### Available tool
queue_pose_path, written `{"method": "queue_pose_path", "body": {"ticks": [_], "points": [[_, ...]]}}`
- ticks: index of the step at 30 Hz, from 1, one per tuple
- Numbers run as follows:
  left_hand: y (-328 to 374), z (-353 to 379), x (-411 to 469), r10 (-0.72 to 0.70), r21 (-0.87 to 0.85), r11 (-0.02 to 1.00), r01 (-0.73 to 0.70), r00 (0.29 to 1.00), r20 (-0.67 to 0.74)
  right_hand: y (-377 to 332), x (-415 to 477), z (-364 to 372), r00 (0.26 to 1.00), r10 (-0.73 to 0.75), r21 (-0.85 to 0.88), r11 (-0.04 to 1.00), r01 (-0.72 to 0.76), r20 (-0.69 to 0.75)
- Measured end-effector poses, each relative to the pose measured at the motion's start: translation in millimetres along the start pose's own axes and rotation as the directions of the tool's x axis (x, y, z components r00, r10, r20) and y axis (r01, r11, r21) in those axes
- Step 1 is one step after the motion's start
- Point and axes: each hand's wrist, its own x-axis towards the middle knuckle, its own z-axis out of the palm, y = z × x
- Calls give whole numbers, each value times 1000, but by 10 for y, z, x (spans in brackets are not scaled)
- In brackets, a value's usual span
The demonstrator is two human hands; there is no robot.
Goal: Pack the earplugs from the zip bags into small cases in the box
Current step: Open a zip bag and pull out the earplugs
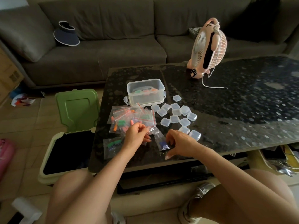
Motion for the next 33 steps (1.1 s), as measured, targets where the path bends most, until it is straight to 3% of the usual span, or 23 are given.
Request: {"method": "queue_pose_path", "body": {"ticks": [3, 9, 14, 18, 33], "points": [[45, -5, -9, -60, -162, 985, 64, 998, 28, -25, 27, 89, 996, -17, -31, 999, 14, -88], [63, -53, 7, -151, -295, 942, 158, 987, 45, 58, 87, 74, 939, -56, -28, 998, 49, -341], [62, -43, 16, -167, -169, 972, 165, 986, 2, 68, 61, -87, 873, -3, 169, 981, 99, -488], [79, 34, 26, -203, -53, 977, 205, 979, 28, 51, 10, -261, 851, 79, 316, 943, 105, -520], [229, 110, 44, -250, -15, 968, 250, 968, 39, 27, 50, -376, 806, 108, 336, 935, 117, -582]]}}
